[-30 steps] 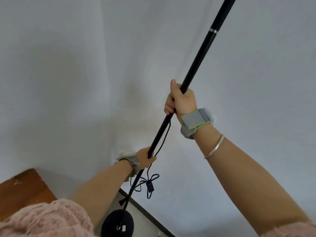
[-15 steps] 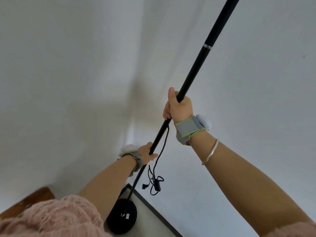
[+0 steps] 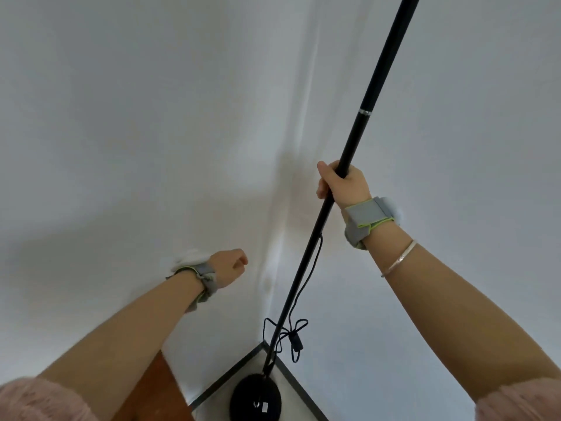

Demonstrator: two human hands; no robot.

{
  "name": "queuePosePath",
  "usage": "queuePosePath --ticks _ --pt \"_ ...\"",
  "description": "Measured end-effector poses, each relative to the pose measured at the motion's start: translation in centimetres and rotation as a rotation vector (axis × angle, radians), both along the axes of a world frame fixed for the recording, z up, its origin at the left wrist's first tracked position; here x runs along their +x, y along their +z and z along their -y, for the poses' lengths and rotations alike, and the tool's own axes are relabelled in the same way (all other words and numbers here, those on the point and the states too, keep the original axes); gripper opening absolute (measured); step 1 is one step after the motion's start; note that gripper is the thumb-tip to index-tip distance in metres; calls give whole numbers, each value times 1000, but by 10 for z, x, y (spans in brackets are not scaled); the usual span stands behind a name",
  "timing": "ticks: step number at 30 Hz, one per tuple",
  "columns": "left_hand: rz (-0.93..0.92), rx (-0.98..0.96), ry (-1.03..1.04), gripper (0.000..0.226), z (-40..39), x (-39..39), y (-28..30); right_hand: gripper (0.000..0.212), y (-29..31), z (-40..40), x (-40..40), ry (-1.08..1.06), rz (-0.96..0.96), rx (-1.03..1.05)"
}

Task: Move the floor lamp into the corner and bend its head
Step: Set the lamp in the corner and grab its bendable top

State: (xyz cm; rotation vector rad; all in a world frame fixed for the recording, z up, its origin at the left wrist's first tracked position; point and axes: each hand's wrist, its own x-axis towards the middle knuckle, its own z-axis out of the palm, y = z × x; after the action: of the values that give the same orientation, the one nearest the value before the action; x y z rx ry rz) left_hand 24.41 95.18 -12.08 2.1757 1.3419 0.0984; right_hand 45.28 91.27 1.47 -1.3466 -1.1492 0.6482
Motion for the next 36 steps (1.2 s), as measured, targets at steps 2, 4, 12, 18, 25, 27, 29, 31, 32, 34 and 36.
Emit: queuePosePath --ticks 2,4,12,18,25,27,29,31,32,34,36 --pt "19 66 -32 32 -3 5 31 19 21 -1 7 -19 -22 44" --pt "74 177 -57 33 1 13 78 11 54 3 8 -35 -4 129" --pt "482 451 -138 36 33 100 270 50 213 39 44 -141 261 386" --pt "661 310 -214 43 48 144 322 42 272 75 94 -296 616 577" --pt "1196 161 -199 36 67 162 369 37 296 95 86 -561 1635 1150" --pt "1202 225 -214 37 69 165 382 41 313 92 81 -655 1900 1091" --pt "1153 272 -250 41 67 164 387 52 328 93 78 -726 2045 863" --pt "1107 289 -281 43 66 161 392 55 346 99 77 -794 2063 682" --pt "1099 284 -296 43 65 160 393 49 352 101 76 -830 2065 636" --pt "1058 276 -315 43 63 159 396 35 360 107 68 -862 2112 551" --pt "989 298 -329 41 61 157 401 29 367 110 58 -873 2162 454"
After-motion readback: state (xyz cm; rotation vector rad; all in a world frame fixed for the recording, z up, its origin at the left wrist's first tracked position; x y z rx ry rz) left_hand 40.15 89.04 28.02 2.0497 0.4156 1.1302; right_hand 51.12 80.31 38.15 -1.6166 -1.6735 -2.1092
